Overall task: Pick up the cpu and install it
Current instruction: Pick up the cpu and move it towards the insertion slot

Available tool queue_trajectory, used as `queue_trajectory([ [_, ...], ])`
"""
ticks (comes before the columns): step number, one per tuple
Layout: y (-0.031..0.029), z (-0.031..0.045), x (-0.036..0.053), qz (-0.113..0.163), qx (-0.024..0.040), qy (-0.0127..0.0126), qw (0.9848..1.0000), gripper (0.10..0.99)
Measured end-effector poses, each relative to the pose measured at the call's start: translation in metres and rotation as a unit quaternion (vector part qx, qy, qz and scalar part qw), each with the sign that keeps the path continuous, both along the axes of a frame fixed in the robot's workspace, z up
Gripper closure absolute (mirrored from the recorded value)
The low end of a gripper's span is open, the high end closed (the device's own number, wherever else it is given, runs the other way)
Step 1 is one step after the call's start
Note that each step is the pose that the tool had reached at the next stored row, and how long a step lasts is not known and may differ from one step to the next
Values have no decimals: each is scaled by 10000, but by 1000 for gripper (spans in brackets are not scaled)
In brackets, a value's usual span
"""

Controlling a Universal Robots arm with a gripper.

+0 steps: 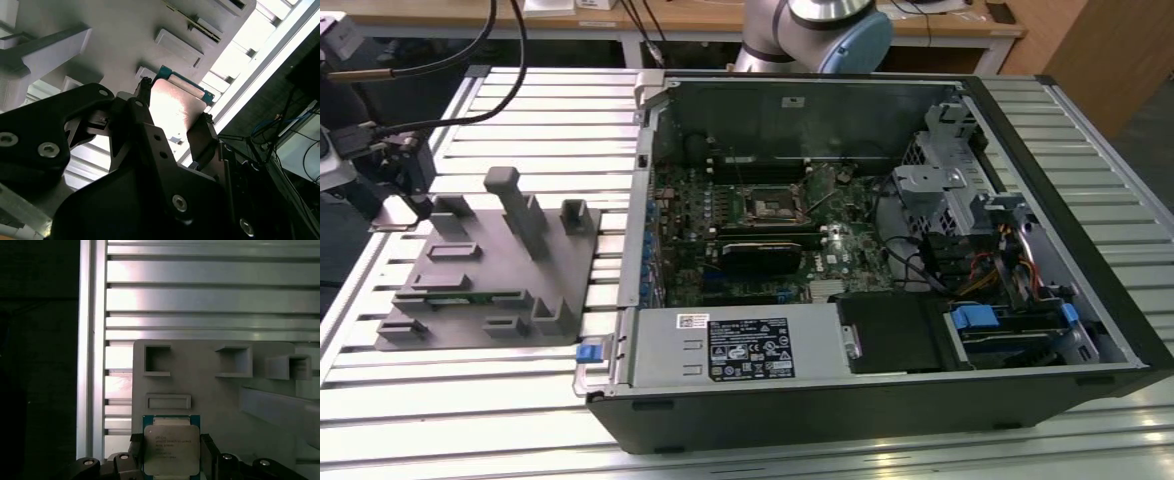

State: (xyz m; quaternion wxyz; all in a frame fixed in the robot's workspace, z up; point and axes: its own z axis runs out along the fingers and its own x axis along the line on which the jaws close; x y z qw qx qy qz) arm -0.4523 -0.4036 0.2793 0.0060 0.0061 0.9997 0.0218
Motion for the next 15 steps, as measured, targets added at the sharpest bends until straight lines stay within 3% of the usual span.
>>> queue_trajectory([
  [15,2,116,0,0,0,0,10000,545],
])
